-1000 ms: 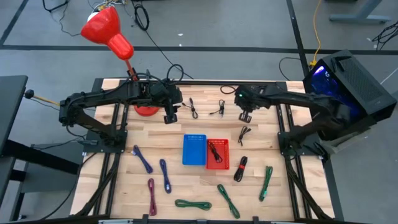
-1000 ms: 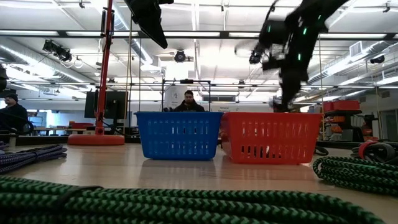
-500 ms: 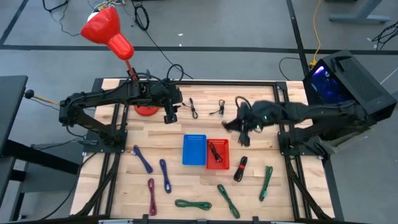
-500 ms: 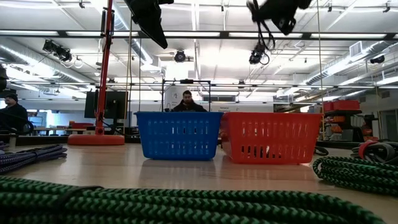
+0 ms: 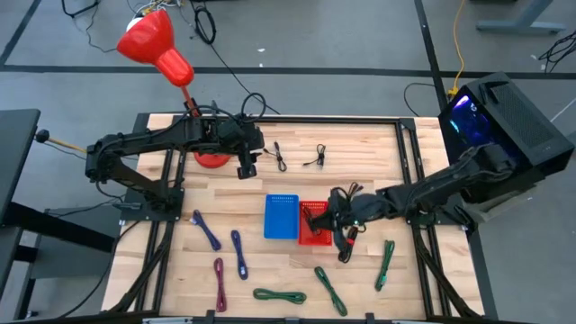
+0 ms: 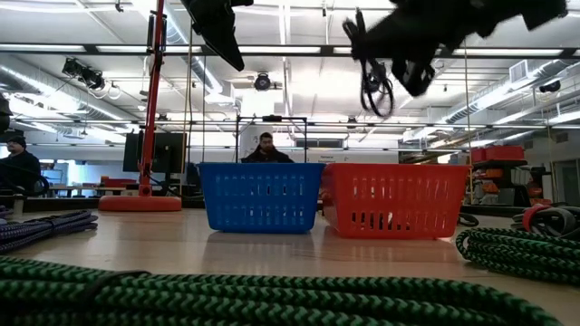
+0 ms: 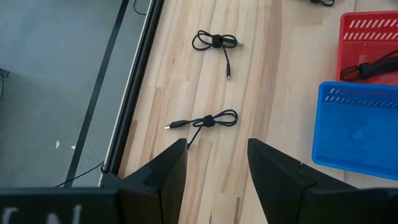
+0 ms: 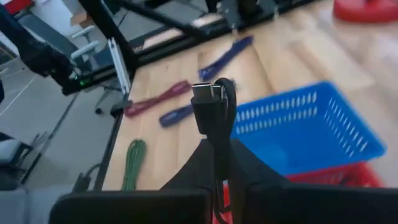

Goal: Pick & Place USB Port
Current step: Put the black charger cable into the red bin

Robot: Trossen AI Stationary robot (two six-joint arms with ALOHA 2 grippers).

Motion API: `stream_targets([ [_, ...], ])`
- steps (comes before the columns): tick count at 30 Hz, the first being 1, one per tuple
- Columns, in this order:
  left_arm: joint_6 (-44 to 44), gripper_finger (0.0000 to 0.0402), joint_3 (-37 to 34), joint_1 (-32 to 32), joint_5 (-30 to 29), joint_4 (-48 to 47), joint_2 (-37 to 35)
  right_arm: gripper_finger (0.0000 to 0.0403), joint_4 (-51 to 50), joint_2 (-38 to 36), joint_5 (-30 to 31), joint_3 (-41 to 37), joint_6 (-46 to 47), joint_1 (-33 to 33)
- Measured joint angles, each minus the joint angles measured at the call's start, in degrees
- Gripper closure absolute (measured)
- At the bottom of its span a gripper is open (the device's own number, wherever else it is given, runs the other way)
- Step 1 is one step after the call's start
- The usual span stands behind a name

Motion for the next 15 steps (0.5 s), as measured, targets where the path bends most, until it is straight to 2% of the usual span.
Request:
stream_targets([
  [8,-0.27,0.0227,0.00,0.00,0.02,0.02,0.02,0.0392,2.73,2.44,4.89,-3.65,3.52,1.01],
  [15,-0.31,0.0227,-0.01,0.00,0.00,0.21,0.02,0.0392,3.76,2.40,6.06,-4.09,3.85,1.38],
])
